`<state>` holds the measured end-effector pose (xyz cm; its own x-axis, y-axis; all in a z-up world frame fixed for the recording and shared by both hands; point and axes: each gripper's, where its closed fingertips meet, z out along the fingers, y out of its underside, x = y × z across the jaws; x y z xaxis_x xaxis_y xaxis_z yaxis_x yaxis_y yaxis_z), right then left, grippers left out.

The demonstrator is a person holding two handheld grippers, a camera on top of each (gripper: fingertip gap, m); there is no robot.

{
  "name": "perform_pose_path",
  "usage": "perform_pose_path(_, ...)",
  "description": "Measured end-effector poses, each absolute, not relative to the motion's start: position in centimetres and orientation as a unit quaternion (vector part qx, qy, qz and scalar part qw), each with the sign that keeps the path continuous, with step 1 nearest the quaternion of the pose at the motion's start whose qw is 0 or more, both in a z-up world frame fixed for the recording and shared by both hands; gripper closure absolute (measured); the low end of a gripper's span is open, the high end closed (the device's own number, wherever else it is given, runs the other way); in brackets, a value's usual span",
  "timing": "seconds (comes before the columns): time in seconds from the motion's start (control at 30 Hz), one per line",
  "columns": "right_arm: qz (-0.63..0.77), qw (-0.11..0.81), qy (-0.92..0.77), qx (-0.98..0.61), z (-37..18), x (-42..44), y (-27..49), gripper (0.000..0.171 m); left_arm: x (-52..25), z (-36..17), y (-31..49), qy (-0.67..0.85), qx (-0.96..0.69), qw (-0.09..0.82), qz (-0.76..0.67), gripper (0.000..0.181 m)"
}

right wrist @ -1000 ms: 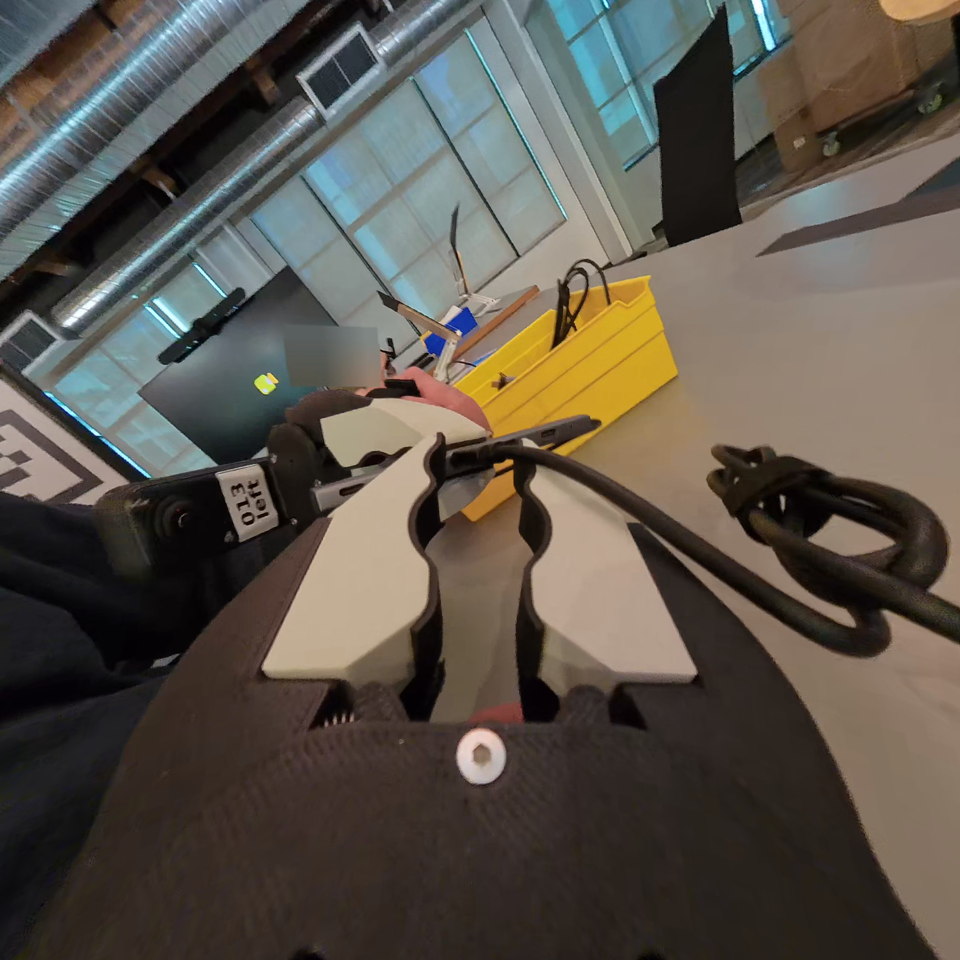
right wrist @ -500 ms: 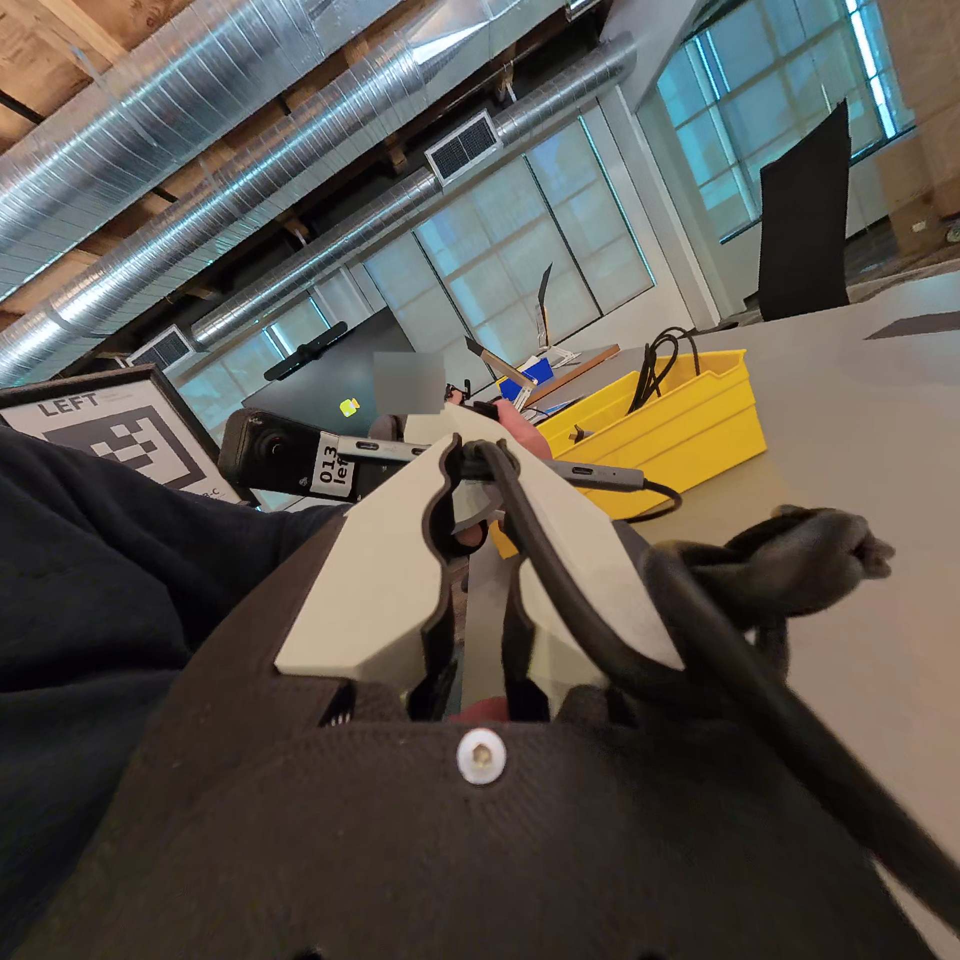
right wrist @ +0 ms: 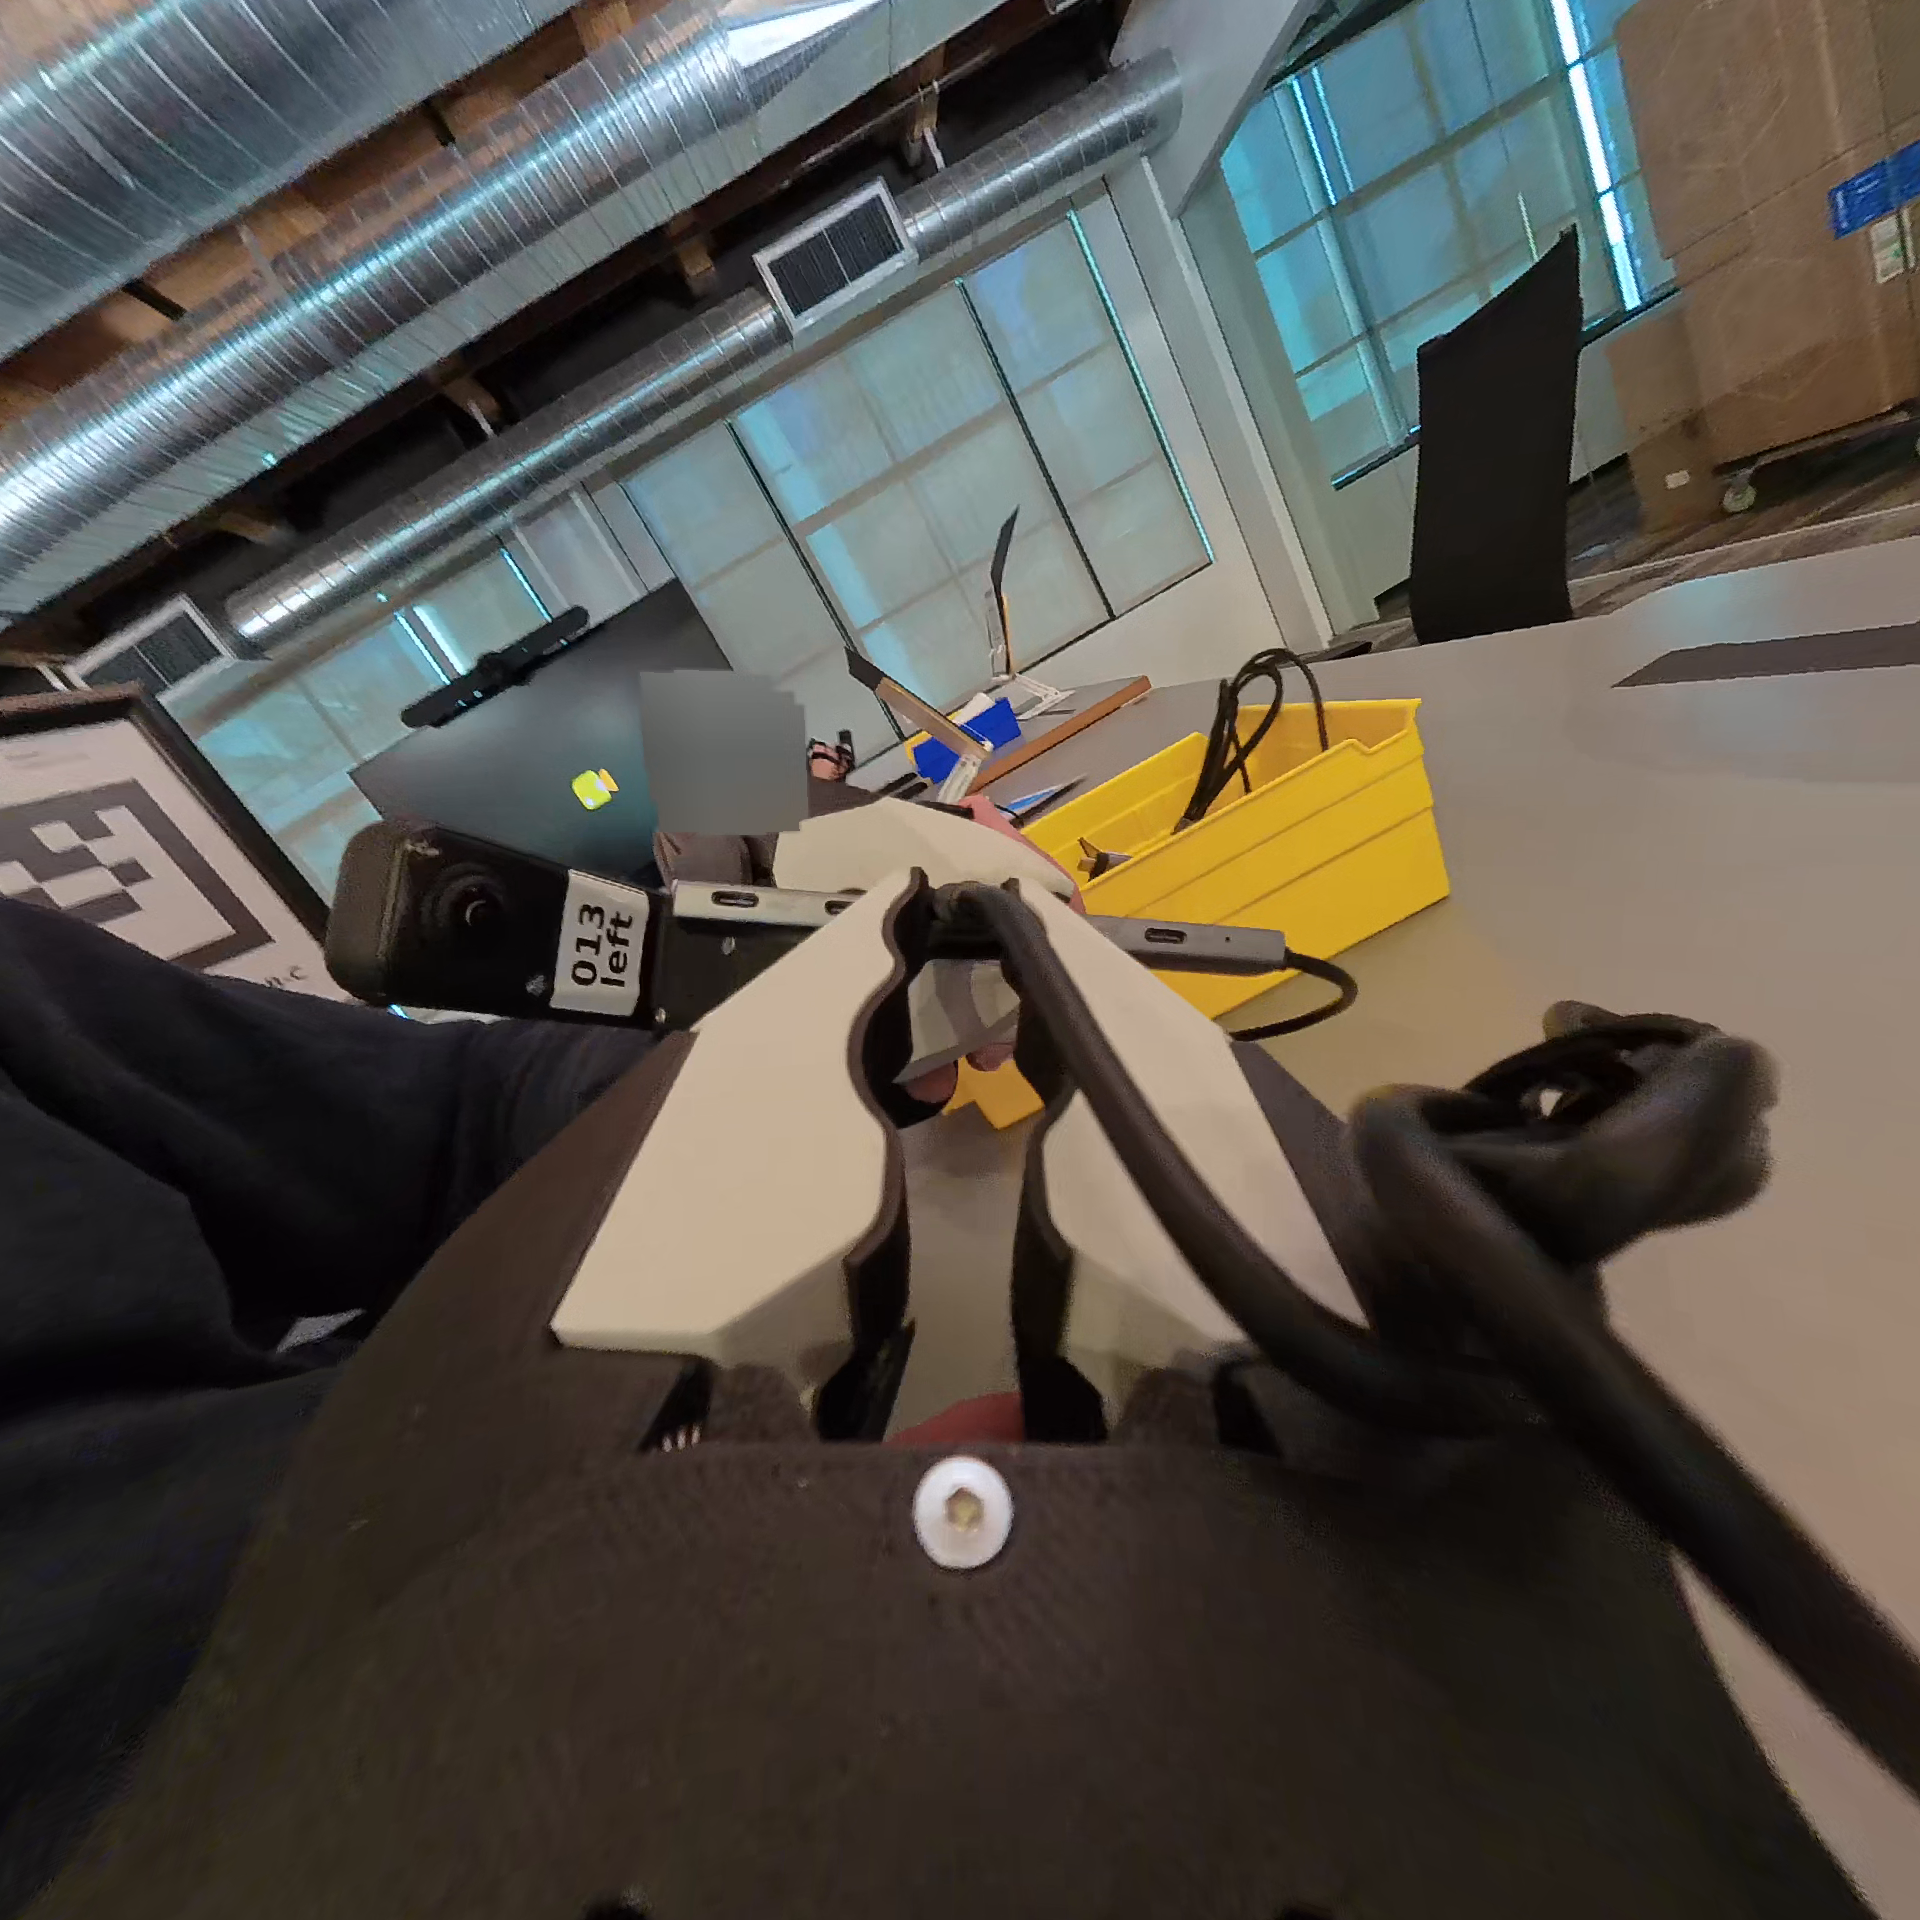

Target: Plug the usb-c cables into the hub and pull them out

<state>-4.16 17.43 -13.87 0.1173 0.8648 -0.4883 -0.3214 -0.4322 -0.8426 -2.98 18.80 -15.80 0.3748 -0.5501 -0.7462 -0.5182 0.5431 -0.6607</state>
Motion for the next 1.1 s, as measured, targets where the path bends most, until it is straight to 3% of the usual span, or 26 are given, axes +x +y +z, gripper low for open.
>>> perform_pose_path(0.13,0.612,0.476,-0.251,-0.579,-14.0,-4.1,17.2,0.154,-2.9,-15.9,18.7,0.566,-0.475,0.674,-0.014,0.171)
perform_pose_path(0.33,0.618,0.462,-0.258,-0.581,-14.2,-4.2,16.9,0.161,-3.0,-15.8,18.5,0.571,-0.469,0.673,-0.021,0.171)
perform_pose_path(0.9,0.488,0.529,-0.286,-0.633,-13.9,-5.0,17.4,0.162,-3.6,-15.9,19.4,0.577,-0.486,0.656,0.023,0.17)
perform_pose_path(1.1,0.565,0.487,-0.273,-0.608,-13.3,-4.7,16.9,0.162,-3.5,-15.3,18.8,0.587,-0.467,0.661,0.018,0.17)
